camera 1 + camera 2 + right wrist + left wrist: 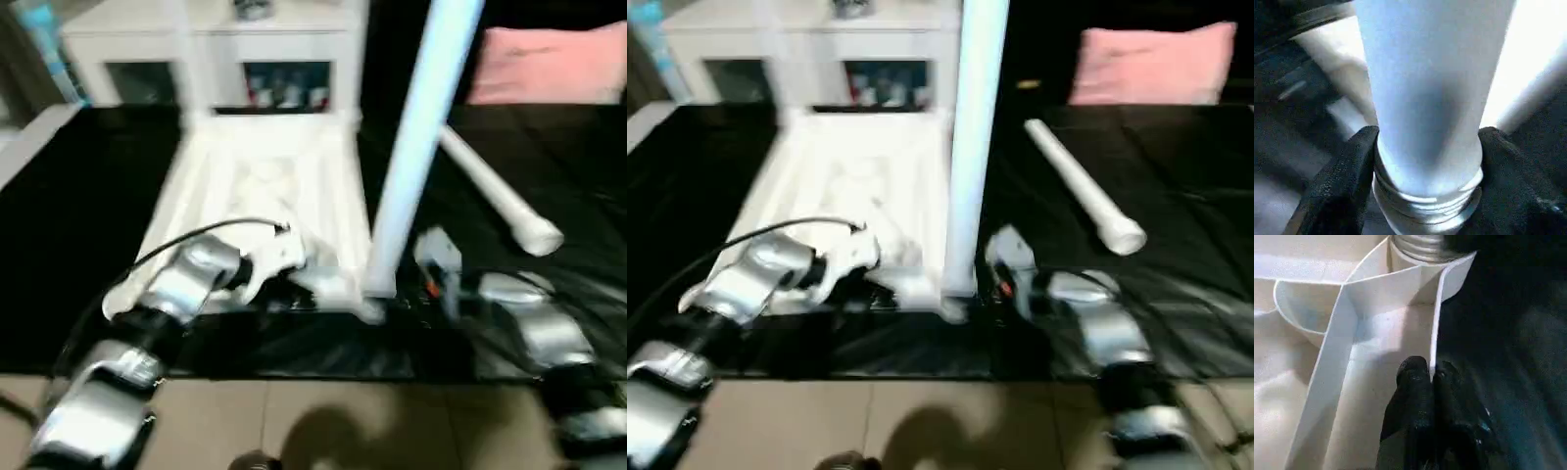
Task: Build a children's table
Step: Rotate leg to tighten
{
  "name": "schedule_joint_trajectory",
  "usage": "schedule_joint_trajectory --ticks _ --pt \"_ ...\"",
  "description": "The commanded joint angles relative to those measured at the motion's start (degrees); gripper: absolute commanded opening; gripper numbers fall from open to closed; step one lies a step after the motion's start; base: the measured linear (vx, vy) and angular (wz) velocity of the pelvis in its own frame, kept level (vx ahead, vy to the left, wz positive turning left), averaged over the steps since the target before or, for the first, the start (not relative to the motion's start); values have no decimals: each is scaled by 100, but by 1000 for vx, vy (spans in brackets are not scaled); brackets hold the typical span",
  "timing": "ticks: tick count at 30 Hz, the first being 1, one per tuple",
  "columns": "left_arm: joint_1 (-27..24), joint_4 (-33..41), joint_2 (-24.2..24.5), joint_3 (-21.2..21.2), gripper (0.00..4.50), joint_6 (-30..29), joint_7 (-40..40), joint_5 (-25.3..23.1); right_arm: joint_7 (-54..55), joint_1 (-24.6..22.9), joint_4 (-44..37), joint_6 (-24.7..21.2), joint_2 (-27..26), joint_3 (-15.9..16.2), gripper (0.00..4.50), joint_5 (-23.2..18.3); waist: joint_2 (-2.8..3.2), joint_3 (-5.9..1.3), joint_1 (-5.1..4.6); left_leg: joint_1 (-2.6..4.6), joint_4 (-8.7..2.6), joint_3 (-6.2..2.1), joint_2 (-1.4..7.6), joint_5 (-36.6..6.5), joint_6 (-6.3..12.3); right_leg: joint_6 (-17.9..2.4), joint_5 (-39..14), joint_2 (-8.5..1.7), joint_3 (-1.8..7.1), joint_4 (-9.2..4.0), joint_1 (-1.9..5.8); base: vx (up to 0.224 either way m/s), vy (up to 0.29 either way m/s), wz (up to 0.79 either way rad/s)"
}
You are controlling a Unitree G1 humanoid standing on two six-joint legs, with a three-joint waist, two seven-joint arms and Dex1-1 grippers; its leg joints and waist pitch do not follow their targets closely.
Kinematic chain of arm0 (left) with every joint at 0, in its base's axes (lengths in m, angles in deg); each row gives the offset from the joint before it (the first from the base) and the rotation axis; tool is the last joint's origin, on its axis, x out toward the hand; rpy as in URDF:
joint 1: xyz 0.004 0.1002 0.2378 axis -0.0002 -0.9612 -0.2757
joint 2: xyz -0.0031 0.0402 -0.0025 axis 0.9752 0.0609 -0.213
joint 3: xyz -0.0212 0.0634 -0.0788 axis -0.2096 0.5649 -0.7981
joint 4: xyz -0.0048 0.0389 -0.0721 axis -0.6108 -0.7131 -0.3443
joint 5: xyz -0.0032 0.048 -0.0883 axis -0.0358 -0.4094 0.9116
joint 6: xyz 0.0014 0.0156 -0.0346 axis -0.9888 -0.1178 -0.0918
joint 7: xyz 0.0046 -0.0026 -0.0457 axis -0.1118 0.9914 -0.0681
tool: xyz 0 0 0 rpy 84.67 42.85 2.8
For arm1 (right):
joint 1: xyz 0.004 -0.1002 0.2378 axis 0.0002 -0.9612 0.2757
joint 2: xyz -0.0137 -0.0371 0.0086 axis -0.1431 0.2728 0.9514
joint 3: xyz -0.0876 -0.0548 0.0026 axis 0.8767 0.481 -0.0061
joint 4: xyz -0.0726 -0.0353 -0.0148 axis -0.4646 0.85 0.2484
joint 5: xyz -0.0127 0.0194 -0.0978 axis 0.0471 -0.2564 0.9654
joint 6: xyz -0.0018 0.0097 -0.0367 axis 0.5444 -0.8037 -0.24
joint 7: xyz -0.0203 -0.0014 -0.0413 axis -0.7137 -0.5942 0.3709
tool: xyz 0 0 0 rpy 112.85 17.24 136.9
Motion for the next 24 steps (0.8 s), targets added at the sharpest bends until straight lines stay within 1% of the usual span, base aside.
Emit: schedule_joint_trajectory --ticks 1,2,3,5,6,7,8,9,11,12,13,14,15,16,17,18,19,20,21,22,23,24 --pt "218 79 -306 -235 0 -130 -718 168 93 2 56 -199 -457 481 274 -10 -105 -345 -16 134 -467 -102 119 -1926 -166 -991 -2175 -274 100 -547 231 0 0 0" --pt "245 87 -365 -270 0 -172 -856 160 261 37 103 -235 -560 463 274 -4 -100 -347 -30 148 -453 -86 118 -1937 -93 -970 -2122 -261 112 -577 208 0 0 0" --pt "300 98 -496 -379 0 -288 -1099 189 566 100 195 -298 -735 404 274 15 -87 -355 -35 155 -442 -84 119 -1912 -35 -1005 -2000 -257 120 -575 198 0 0 0" --pt "408 50 -714 -564 0 -406 -1535 232 977 196 342 -330 -979 348 274 74 -87 -353 -68 137 -444 -72 122 -1795 -32 -1080 -1803 -242 121 -550 187 0 0 0" --pt "494 -43 -879 -661 0 -416 -1831 238 1205 254 425 -422 -1155 294 274 85 -85 -358 -67 156 -442 -73 115 -1816 -24 -1094 -1811 -241 111 -565 186 0 0 0" --pt "516 -71 -919 -680 0 -410 -1899 235 1261 271 448 -467 -1200 270 274 81 -85 -357 -76 153 -441 -69 111 -1814 -19 -1096 -1791 -232 115 -562 184 0 0 0" --pt "534 -103 -949 -697 0 -403 -1943 227 1318 291 480 -487 -1229 248 274 103 -76 -368 -71 149 -445 -80 115 -1785 -8 -1085 -1742 -237 113 -560 201 0 0 0" --pt "575 -172 -1018 -729 0 -397 -2032 211 1422 331 554 -515 -1297 186 274 131 -67 -372 -74 133 -449 -79 118 -1718 15 -1090 -1574 -233 114 -550 208 0 0 0" --pt "596 -155 -1098 -744 0 -476 -2126 200 1513 369 613 -488 -1347 126 274 151 -63 -388 -78 130 -451 -83 128 -1645 58 -1129 -1340 -234 107 -531 225 0 0 0" --pt "585 -97 -1111 -715 0 -517 -2138 172 1565 377 607 -472 -1353 52 274 78 -44 -401 -84 121 -444 -81 129 -1550 92 -1174 -1120 -234 105 -518 238 0 0 0" --pt "583 -88 -1113 -710 0 -523 -2139 167 1574 379 605 -470 -1354 40 274 67 -45 -402 -87 126 -442 -76 134 -1486 134 -1238 -918 -230 106 -507 234 0 0 0" --pt "569 -69 -1090 -667 0 -501 -2115 127 1553 371 576 -460 -1331 10 309 28 -46 -404 -88 120 -439 -76 129 -1463 153 -1258 -854 -229 102 -502 245 0 0 0" --pt "561 -60 -1086 -650 0 -494 -2115 88 1558 373 571 -451 -1330 -19 309 21 -49 -407 -89 113 -435 -73 127 -1421 194 -1283 -756 -233 101 -496 258 0 0 0" --pt "528 -43 -1020 -579 0 -472 -1992 27 1512 352 527 -398 -1287 -91 330 -10 -41 -408 -85 118 -432 -72 127 -1408 208 -1294 -722 -235 101 -495 257 0 0 0" --pt "515 -39 -986 -549 0 -461 -1936 7 1483 340 498 -394 -1264 -120 347 -32 -49 -411 -83 119 -426 -69 130 -1387 235 -1319 -667 -242 103 -492 262 0 0 0" --pt "502 -29 -949 -530 0 -458 -1881 2 1444 323 462 -381 -1227 -142 347 -50 -43 -410 -82 111 -429 -69 128 -1354 262 -1328 -621 -243 100 -487 270 0 0 0" --pt "475 -7 -871 -508 0 -447 -1758 7 1324 276 377 -306 -1136 -167 364 -54 -46 -411 -82 115 -429 -67 127 -1348 272 -1330 -621 -242 99 -489 269 0 0 0" --pt "457 -48 -759 -451 0 -371 -1605 -27 1145 200 225 -261 -1017 -198 374 -112 -55 -402 -91 92 -434 -69 122 -1338 297 -1293 -629 -244 96 -495 292 0 0 0" --pt "451 -67 -722 -431 0 -340 -1565 -42 1093 176 174 -261 -982 -214 383 -141 -55 -401 -97 91 -435 -69 121 -1360 303 -1280 -656 -244 95 -501 294 0 0 0" --pt "438 -77 -674 -416 0 -304 -1522 -60 1011 146 112 -246 -921 -229 392 -171 -56 -403 -126 68 -437 -75 115 -1368 311 -1261 -675 -244 91 -495 312 0 0 0" --pt "431 -79 -654 -415 0 -293 -1503 -68 966 134 86 -228 -888 -236 401 -174 -49 -400 -137 65 -444 -82 118 -1381 315 -1245 -700 -243 85 -499 316 0 0 0" --pt "416 -97 -600 -406 0 -273 -1433 -76 816 93 4 -179 -796 -234 410 -195 -50 -400 -157 85 -443 -77 125 -1423 305 -1264 -759 -239 85 -507 293 0 0 0"
